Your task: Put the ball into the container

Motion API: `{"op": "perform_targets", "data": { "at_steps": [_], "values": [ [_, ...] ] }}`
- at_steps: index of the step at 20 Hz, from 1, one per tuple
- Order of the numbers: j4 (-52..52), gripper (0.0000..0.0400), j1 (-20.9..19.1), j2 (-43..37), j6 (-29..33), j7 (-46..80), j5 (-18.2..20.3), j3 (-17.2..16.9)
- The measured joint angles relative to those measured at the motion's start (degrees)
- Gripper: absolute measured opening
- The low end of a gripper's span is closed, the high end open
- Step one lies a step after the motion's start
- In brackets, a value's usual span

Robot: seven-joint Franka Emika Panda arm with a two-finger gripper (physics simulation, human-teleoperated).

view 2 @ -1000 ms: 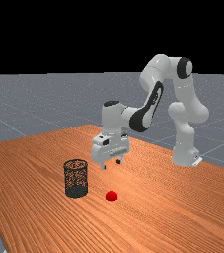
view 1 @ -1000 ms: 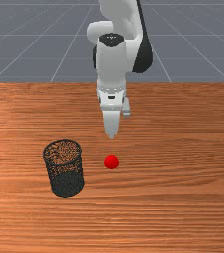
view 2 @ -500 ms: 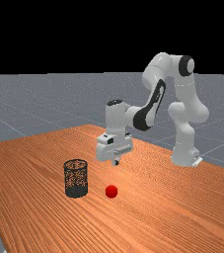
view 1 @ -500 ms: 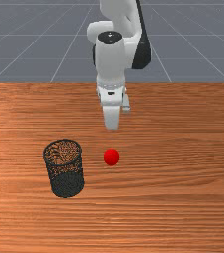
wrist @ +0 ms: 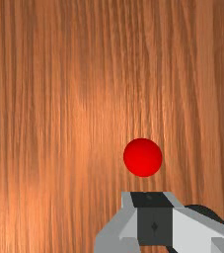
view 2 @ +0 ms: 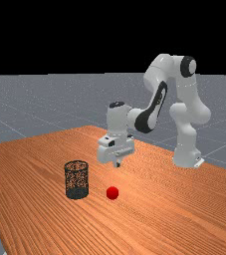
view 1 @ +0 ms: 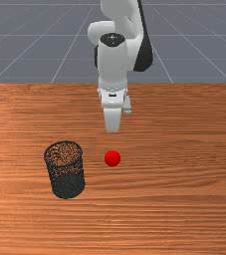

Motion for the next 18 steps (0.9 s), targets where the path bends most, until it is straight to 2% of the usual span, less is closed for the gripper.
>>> {"op": "perform_targets", "data": {
  "at_steps": [6,7,8,10,18],
  "values": [
    [-0.2,0.0,1.2,3.3,3.6,2.0,-2.6,-1.1],
    [0.8,0.0,0.3,4.4,2.5,0.0,-0.7,-0.2],
    [-0.2,0.0,0.8,4.6,4.8,1.0,-1.7,-0.7],
    [-0.1,0.0,1.8,5.8,5.8,2.8,-3.4,-1.7],
    [-0.5,0.0,0.9,7.1,7.7,1.1,-1.7,-0.7]
  ]
}}
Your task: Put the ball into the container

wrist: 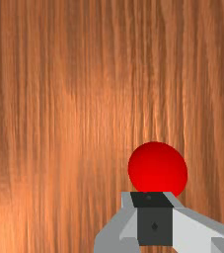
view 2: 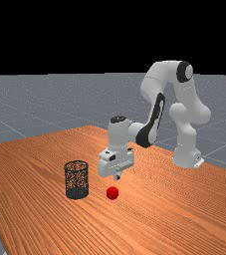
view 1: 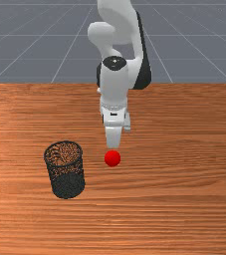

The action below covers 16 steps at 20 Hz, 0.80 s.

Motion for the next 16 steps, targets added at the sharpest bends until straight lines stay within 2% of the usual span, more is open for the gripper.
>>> {"op": "perform_targets", "data": {
  "at_steps": [16],
  "values": [
    [-0.3,0.0,0.2,-1.0,-0.7,0.4,-0.5,-0.3]
  ]
}}
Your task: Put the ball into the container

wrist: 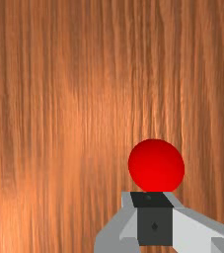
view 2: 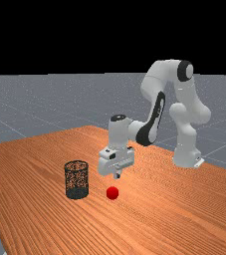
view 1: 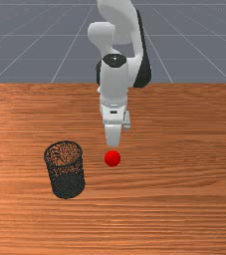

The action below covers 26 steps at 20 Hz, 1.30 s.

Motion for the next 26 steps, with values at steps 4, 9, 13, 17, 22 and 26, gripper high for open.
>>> {"op": "perform_targets", "data": {
  "at_steps": [4,9,13,17,22,26],
  "values": [
    [0.6,0.0,-0.3,0.3,-0.8,-0.5,0.5,0.3],
    [0.2,0.0,-0.2,0.1,0.2,-0.3,0.4,0.2],
    [0.0,0.0,-0.4,0.0,0.5,-0.7,0.4,0.2],
    [0.3,0.0,-0.6,0.1,-0.2,-0.8,0.0,-0.2],
    [0.9,0.0,-0.6,0.5,-1.0,-0.9,0.3,0.0],
    [1.1,0.0,-0.4,0.7,-1.2,-0.6,0.3,0.1]
  ]
}}
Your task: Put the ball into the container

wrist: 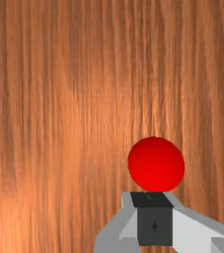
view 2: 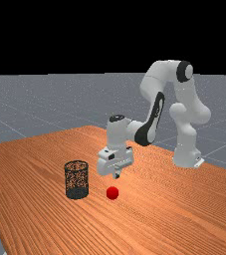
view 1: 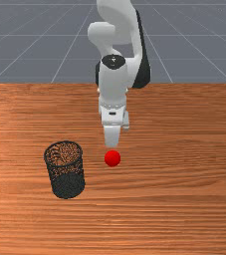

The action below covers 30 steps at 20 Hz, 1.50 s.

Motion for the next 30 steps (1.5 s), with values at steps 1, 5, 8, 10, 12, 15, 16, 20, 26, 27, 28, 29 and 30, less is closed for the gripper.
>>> {"op": "perform_targets", "data": {
  "at_steps": [1,5,8,10,12,15,16,20,26,27,28,29,30],
  "values": [
    [0.1,0.0,0.0,0.2,0.0,0.0,0.0,0.0],
    [-0.3,0.0,0.0,0.7,1.7,-0.3,-0.1,0.0],
    [-0.1,0.0157,1.8,1.8,2.4,2.8,-2.6,-1.8],
    [-0.1,0.031,1.8,2.2,2.7,2.7,-2.8,-1.9],
    [1.2,0.0367,0.0,2.7,0.2,-0.2,-0.6,-0.5],
    [0.3,0.0393,0.4,2.4,2.2,0.6,-2.8,-2.3],
    [0.3,0.0396,0.2,2.5,2.2,0.4,-3.2,-2.7],
    [0.1,0.0399,-1.6,2.1,2.0,-1.7,-2.0,-2.2],
    [0.0,0.04,-1.9,1.3,1.3,-2.0,-1.1,-1.7],
    [0.6,0.04,-1.9,1.5,0.4,-2.2,-1.2,-1.6],
    [1.2,0.04,-1.9,2.0,-0.4,-2.2,-1.2,-1.6],
    [2.2,0.04,-1.9,2.8,-1.5,-2.2,-1.1,-1.6],
    [3.0,0.04,-1.9,3.8,-2.1,-2.3,-1.1,-1.6]
  ]
}}
